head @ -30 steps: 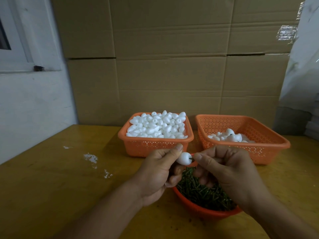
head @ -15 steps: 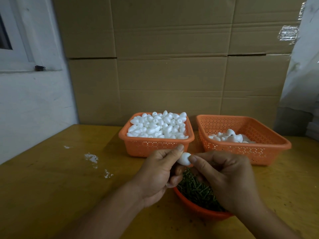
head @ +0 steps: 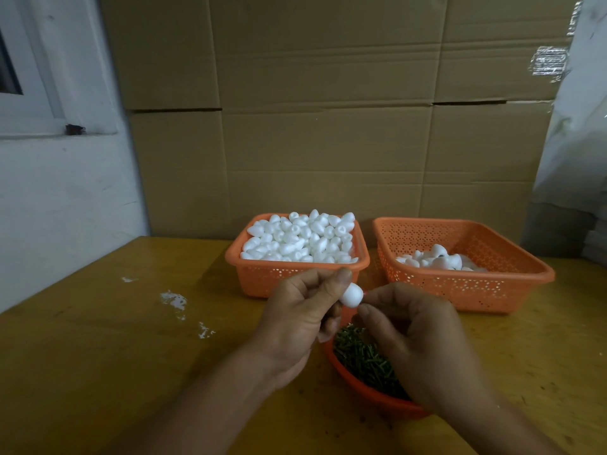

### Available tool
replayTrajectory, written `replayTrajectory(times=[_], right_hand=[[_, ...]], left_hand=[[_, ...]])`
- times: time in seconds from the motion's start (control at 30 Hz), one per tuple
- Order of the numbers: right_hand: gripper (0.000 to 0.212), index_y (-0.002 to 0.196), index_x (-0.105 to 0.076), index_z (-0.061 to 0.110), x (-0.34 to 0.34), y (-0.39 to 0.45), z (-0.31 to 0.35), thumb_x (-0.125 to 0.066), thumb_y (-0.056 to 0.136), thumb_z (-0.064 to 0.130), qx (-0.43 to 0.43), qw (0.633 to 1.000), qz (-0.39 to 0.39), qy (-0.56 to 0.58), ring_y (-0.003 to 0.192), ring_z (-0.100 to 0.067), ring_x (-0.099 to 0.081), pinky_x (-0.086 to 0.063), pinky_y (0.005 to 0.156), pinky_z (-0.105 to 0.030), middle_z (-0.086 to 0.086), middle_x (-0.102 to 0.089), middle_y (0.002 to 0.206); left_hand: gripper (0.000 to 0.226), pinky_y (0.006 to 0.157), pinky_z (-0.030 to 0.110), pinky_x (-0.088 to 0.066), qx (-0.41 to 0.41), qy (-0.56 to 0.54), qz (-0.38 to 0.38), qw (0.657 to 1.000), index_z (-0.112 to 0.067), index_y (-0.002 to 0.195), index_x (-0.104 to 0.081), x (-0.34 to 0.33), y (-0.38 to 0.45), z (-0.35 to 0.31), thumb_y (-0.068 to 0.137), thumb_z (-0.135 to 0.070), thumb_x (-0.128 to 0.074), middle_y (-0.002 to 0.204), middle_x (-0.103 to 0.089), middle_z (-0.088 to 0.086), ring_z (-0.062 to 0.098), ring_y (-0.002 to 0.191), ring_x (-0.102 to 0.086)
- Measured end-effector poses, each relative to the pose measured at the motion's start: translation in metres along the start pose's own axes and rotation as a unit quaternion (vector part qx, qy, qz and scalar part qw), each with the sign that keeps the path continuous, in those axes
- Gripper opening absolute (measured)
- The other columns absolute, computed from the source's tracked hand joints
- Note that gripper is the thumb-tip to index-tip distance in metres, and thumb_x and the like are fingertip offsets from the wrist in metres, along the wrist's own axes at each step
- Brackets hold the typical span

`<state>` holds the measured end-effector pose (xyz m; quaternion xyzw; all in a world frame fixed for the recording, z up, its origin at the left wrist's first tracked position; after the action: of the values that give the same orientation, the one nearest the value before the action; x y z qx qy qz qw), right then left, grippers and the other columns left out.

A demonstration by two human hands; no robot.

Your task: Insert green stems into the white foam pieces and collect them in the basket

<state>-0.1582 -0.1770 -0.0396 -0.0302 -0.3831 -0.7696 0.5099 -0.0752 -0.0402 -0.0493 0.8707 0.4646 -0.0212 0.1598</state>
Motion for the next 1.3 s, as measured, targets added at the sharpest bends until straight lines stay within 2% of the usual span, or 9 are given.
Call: replayTrajectory(times=[0.07, 0.17, 0.23, 0.4, 0.6, 0.77, 0.93, 1.1, 1.3], right_hand=[[0.008, 0.083, -0.072, 0.033, 0.001, 0.000, 0.000, -0.071, 0.088, 0.027, 0.003, 1.000, -0.008, 0.005, 0.059, -0.006, -0.066, -0.054, 0.053, -0.031, 0.014, -0.072, 0.070], [0.007, 0.078, -0.075, 0.035, 0.002, 0.001, 0.001, -0.070, 0.082, 0.039, -0.007, 0.998, -0.019, 0.053, 0.064, -0.004, -0.067, -0.052, 0.058, -0.019, 0.013, -0.072, 0.072], [0.009, 0.078, -0.078, 0.035, 0.002, 0.002, 0.001, -0.070, 0.078, 0.040, -0.025, 0.995, -0.020, 0.099, 0.064, -0.002, -0.067, -0.051, 0.059, -0.015, 0.011, -0.074, 0.072], [0.009, 0.078, -0.080, 0.028, -0.004, 0.001, 0.009, -0.073, 0.081, 0.024, -0.039, 0.980, 0.010, 0.194, 0.048, 0.003, -0.058, -0.041, 0.049, -0.007, 0.009, -0.071, 0.059], [0.012, 0.077, -0.080, 0.024, -0.005, 0.000, 0.007, -0.072, 0.077, 0.033, -0.071, 0.974, -0.007, 0.216, 0.045, -0.014, -0.053, -0.044, 0.046, -0.021, -0.006, -0.067, 0.057], [0.014, 0.075, -0.080, 0.017, -0.008, -0.001, 0.008, -0.072, 0.086, 0.013, -0.074, 0.971, -0.001, 0.227, 0.046, -0.011, -0.054, -0.047, 0.047, -0.019, -0.005, -0.067, 0.057], [0.015, 0.074, -0.079, 0.016, -0.009, -0.002, 0.010, -0.072, 0.086, 0.013, -0.075, 0.969, 0.003, 0.234, 0.048, -0.010, -0.054, -0.048, 0.048, -0.020, -0.004, -0.066, 0.057], [0.013, 0.074, -0.079, 0.019, -0.009, -0.002, 0.015, -0.070, 0.079, 0.027, -0.065, 0.969, -0.001, 0.240, 0.047, -0.011, -0.055, -0.048, 0.048, -0.020, -0.002, -0.069, 0.059], [0.015, 0.075, -0.079, 0.021, -0.008, -0.002, 0.015, -0.071, 0.086, 0.016, -0.055, 0.972, -0.001, 0.228, 0.046, -0.007, -0.055, -0.047, 0.048, -0.018, -0.001, -0.070, 0.060]], left_hand=[[0.027, 0.046, 0.019, -0.035, -0.011, -0.008, 0.019, 1.000, -0.012, 0.090, -0.077, 0.000, 0.000, -0.002, 0.076, -0.034, -0.084, 0.065, -0.054, 0.003, 0.009, 0.052, -0.046], [0.024, 0.050, 0.021, -0.036, -0.030, -0.013, 0.041, 0.999, -0.009, 0.099, -0.076, -0.001, -0.001, -0.004, 0.078, -0.021, -0.079, 0.063, -0.053, 0.004, 0.010, 0.055, -0.046], [0.028, 0.050, 0.021, -0.037, -0.051, 0.002, 0.040, 0.998, -0.012, 0.102, -0.077, -0.002, -0.001, -0.005, 0.077, -0.025, -0.079, 0.059, -0.052, 0.000, 0.008, 0.054, -0.046], [0.029, 0.049, 0.019, -0.038, -0.075, 0.019, 0.026, 0.997, -0.016, 0.096, -0.078, -0.002, -0.001, -0.006, 0.075, -0.035, -0.078, 0.056, -0.054, -0.003, 0.006, 0.052, -0.047], [0.026, 0.050, 0.018, -0.038, -0.091, 0.050, 0.027, 0.994, -0.018, 0.091, -0.077, -0.004, -0.001, -0.007, 0.079, -0.041, -0.074, 0.055, -0.049, -0.001, 0.007, 0.052, -0.044], [0.026, 0.052, 0.016, -0.039, -0.118, 0.088, 0.031, 0.989, -0.013, 0.091, -0.074, -0.006, -0.003, -0.009, 0.087, -0.038, -0.069, 0.057, -0.048, -0.003, 0.006, 0.054, -0.045], [0.028, 0.054, 0.016, -0.039, -0.155, 0.137, 0.030, 0.978, -0.009, 0.089, -0.068, -0.008, -0.005, -0.012, 0.095, -0.036, -0.062, 0.058, -0.049, -0.008, 0.005, 0.056, -0.045], [0.027, 0.055, 0.018, -0.041, -0.175, 0.154, 0.031, 0.972, -0.017, 0.092, -0.070, -0.009, -0.007, -0.015, 0.094, -0.042, -0.060, 0.061, -0.050, -0.010, 0.004, 0.059, -0.047], [0.027, 0.055, 0.017, -0.040, -0.185, 0.162, 0.031, 0.969, -0.015, 0.089, -0.067, -0.010, -0.008, -0.014, 0.097, -0.038, -0.058, 0.060, -0.049, -0.009, 0.005, 0.058, -0.046]])
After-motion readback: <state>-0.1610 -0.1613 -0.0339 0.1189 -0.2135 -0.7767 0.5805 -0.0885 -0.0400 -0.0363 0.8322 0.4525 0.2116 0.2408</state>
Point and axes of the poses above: each hand's wrist, its own y-axis towards the middle knuckle, its own x-axis out of the back of the hand, z = x × y, the point moved 4 cm from there along y, towards the middle knuckle
